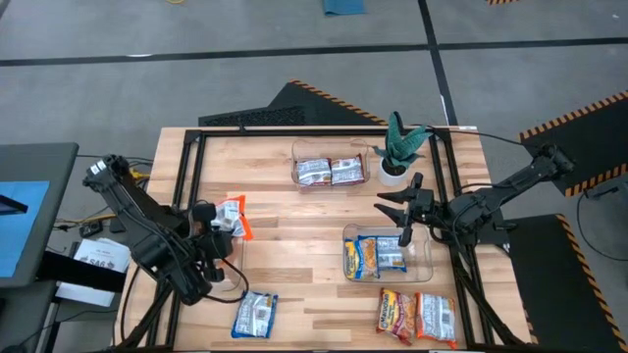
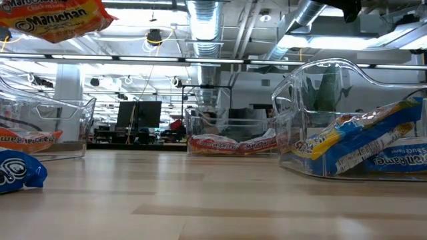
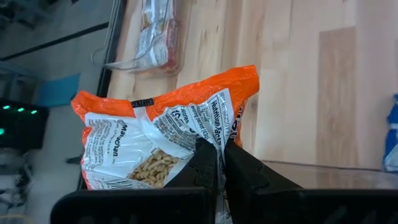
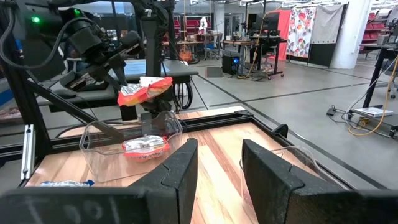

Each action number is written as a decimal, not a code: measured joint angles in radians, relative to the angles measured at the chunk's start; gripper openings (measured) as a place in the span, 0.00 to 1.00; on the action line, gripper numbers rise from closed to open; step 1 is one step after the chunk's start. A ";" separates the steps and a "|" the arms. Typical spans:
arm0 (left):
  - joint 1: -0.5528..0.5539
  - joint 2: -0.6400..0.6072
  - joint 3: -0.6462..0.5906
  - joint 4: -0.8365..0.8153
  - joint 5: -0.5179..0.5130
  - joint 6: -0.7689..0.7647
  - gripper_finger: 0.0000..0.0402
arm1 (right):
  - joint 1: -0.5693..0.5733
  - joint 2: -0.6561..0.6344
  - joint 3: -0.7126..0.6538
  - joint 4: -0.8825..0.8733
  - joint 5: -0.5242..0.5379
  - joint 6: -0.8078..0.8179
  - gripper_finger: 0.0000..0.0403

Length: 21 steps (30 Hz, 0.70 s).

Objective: Sort Maruchan noodles
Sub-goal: Put the left orange bag into the bottom left transparent bin

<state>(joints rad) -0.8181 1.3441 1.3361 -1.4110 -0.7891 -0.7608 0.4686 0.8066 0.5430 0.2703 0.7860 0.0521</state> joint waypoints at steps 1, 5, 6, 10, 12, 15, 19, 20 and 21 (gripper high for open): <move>0.000 -0.009 0.000 0.008 0.000 0.003 0.00 | 0.000 0.000 0.000 0.000 0.000 0.000 0.38; 0.000 -0.046 0.000 0.045 -0.015 0.043 0.00 | 0.000 0.000 0.000 0.000 0.000 0.000 0.38; 0.000 -0.051 0.000 0.052 -0.023 0.048 0.00 | 0.000 0.000 0.000 0.000 0.000 0.000 0.38; 0.007 -0.068 0.000 0.076 -0.036 0.093 0.00 | 0.000 0.000 0.000 0.000 0.000 0.000 0.38; 0.021 -0.070 0.000 0.105 -0.032 0.129 0.00 | 0.000 0.000 0.000 0.000 0.000 0.000 0.38; 0.055 -0.070 -0.005 0.159 -0.025 0.208 0.00 | 0.000 0.000 0.000 0.000 0.000 -0.004 0.38; 0.147 -0.104 -0.114 0.386 0.136 0.379 0.00 | 0.000 0.000 0.000 0.004 0.000 -0.008 0.38; 0.174 -0.119 -0.153 0.438 0.181 0.411 0.00 | 0.000 0.000 0.000 0.003 0.000 -0.008 0.38; 0.200 -0.138 -0.191 0.485 0.210 0.438 0.00 | 0.000 0.000 0.000 0.003 0.000 -0.008 0.38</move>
<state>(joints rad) -0.6179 1.2061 1.1454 -0.9259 -0.5787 -0.3224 0.4686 0.8062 0.5430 0.2737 0.7860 0.0441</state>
